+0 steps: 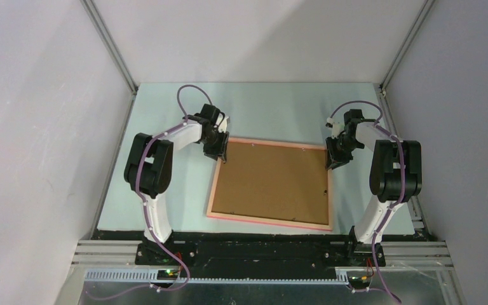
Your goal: Put the photo into the frame
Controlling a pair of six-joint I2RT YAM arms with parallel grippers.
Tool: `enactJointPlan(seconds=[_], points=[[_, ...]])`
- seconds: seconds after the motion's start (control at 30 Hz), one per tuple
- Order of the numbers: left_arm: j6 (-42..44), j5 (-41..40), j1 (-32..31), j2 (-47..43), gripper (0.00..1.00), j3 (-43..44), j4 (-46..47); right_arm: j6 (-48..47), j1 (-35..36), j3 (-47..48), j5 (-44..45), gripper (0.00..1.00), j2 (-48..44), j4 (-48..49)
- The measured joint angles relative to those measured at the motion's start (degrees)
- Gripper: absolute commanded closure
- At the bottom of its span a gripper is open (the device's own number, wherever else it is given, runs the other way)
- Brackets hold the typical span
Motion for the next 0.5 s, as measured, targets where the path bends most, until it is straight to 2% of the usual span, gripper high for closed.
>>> enactJointPlan(seconds=[0.3,0.5], points=[[0.09,-0.07,0.15,-1.03,0.97,-1.36,1.29,0.00,0.00,0.02,0.00,1.00,0.00,-0.02],[0.50,-0.11,0.22,-2.69,1.00,-3.80,3.80,0.00,-0.07,0.02,-0.07,1.00,0.00,-0.04]])
